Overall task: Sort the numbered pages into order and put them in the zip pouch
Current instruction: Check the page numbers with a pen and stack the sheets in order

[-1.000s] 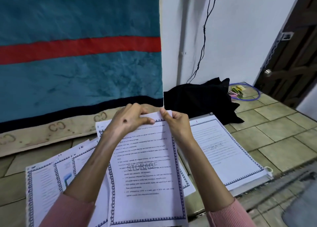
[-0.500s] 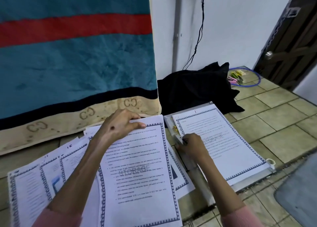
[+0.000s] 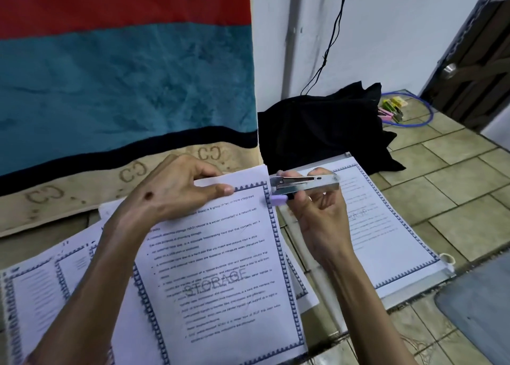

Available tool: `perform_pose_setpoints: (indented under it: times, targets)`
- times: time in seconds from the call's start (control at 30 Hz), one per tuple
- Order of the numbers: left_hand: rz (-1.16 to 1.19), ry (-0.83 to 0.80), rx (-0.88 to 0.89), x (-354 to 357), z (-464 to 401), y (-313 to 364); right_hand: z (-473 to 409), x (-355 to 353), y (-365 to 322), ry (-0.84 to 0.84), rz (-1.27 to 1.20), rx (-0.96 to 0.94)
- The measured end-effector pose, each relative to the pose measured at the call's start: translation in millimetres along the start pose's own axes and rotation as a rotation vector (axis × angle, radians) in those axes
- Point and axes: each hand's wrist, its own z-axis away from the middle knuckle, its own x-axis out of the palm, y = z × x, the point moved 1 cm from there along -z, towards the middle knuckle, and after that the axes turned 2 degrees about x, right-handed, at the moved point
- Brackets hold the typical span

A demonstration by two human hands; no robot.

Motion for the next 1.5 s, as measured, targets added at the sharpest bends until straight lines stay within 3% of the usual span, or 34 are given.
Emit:
perform_pose_setpoints:
  times: [0.4, 0.97, 1.03, 1.1, 1.13, 1.2, 1.27, 1.3, 1.43, 1.5]
  targets:
    - [-0.027, 0.028, 0.051, -5.2, 12.7, 4.6, 3.4, 27.0, 2.6, 0.074, 0.09, -0.013]
    - [-0.07, 0.143, 0.072, -9.8, 45.9, 17.1, 12.9, 48.3, -13.8, 0.018, 0.095, -0.097]
    - [-0.135, 0.222, 0.048, -7.4, 58.9, 12.0, 14.7, 49.7, -13.1, 0.025, 0.109, -0.104]
    - [-0.254, 0.456, -0.022, -6.1, 79.3, -0.4, 15.6, 50.1, -14.8, 0.052, 0.094, -0.109]
    - [-0.19, 0.598, -0.069, -3.5, 92.1, -11.2, 14.4, 49.3, -16.1, 0.072, 0.074, -0.107]
    - [0.286, 0.761, -0.244, 12.7, 120.1, -30.6, 11.4, 48.0, -20.7, 0.082, -0.017, -0.079]
    - [0.761, 0.677, -0.387, 40.9, 138.6, -35.5, 7.7, 49.2, -27.2, 0.052, -0.121, -0.034]
    - [0.872, 0.6, -0.453, 55.6, 143.0, -35.1, 6.1, 51.2, -29.8, 0.025, -0.152, 0.009]
    - [0.956, 0.498, -0.567, 86.7, 149.9, -37.8, 2.7, 55.6, -35.8, 0.003, -0.138, 0.119]
    - [0.903, 0.546, -0.605, 81.6, 154.2, -47.1, -2.4, 44.9, -30.0, 0.067, 0.052, 0.047]
